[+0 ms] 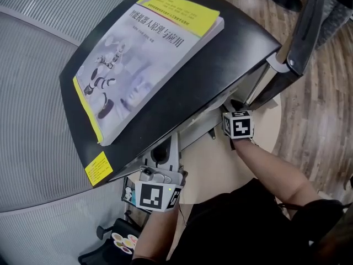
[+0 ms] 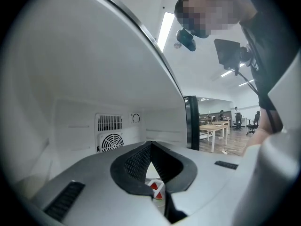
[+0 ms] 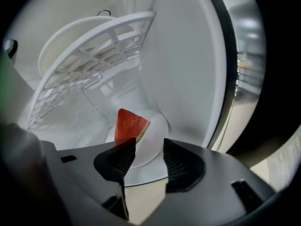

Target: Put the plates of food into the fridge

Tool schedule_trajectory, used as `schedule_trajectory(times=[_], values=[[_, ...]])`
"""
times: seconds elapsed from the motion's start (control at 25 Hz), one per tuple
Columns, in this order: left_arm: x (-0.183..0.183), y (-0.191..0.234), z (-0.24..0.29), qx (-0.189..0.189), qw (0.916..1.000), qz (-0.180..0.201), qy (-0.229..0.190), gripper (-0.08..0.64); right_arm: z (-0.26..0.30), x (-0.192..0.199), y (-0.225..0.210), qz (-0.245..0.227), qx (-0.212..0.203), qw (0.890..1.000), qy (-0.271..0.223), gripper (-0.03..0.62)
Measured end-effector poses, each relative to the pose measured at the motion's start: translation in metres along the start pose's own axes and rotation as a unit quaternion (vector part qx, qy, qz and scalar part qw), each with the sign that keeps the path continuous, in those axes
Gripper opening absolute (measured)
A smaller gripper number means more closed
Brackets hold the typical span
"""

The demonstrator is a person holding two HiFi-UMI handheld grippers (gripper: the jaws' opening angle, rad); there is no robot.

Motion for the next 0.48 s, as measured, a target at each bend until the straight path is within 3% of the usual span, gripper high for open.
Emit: schedule_trajectory(times=[0.16,0.48], values=[[-0.004,-0.009,-0.001,0.01,0.9999,0.01,0.002,0.002,-0.014,-0.001,0.004,-0.004,-0.033,0.999,-0.019,0.179],[-0.008,-0.024,-0.022,0.009,0.9997,0.024,0.005,0.002,-0.052,-0.001,-0.003,-0.019,-0.094,0.99,-0.106,0.178]])
Point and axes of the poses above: the fingertips, and each gripper's own axes: z forward along the fingers, y to its left, x out of its underside, the point moved 7 cm from there along -z, backward along the fingers, and after that the axes turned 15 degrees about x, right-handed, at the moved point
